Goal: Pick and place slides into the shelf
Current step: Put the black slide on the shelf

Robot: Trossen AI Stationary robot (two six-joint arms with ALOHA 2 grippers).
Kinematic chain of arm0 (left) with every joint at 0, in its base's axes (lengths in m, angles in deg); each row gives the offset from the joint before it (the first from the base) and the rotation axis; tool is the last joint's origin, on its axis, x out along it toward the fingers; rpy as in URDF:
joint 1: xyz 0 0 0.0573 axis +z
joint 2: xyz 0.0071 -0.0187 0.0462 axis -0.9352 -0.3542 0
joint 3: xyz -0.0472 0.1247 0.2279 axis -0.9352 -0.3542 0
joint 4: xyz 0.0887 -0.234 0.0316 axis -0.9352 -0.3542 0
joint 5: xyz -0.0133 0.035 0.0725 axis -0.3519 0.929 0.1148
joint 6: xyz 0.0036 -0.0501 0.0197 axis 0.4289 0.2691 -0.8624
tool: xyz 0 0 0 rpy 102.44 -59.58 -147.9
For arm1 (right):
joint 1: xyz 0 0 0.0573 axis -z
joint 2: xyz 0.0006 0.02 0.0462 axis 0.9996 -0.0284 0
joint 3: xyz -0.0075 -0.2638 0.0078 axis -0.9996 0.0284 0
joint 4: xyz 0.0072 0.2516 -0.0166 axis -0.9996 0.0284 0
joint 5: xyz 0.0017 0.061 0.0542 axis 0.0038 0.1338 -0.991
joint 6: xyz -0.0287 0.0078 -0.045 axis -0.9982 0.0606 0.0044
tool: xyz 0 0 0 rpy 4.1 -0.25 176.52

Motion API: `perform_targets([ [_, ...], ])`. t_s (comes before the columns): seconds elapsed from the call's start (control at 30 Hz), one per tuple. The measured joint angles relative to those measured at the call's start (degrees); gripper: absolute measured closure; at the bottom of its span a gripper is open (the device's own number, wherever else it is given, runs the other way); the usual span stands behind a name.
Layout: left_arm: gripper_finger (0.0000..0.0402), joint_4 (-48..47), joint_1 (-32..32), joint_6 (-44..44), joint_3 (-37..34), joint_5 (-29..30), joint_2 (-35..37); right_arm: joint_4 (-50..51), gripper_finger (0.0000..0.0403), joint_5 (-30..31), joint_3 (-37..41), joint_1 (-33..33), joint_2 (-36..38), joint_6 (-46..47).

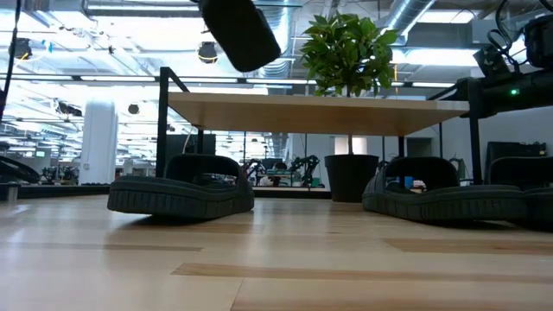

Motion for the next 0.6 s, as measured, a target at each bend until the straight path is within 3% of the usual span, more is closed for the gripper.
perform_targets([
  [0.33,0.0401,-10.4,-2.6,10.3,0.0,4.7,-1.0,0.0,0.0403,0.0,0.0,0.0,0.0,0.0],
  [0.6,0.0401,-11.7,-6.2,14.6,-0.8,5.6,-1.0,0.0,0.0403,0.0,0.0,0.0,0.0,0.0],
])
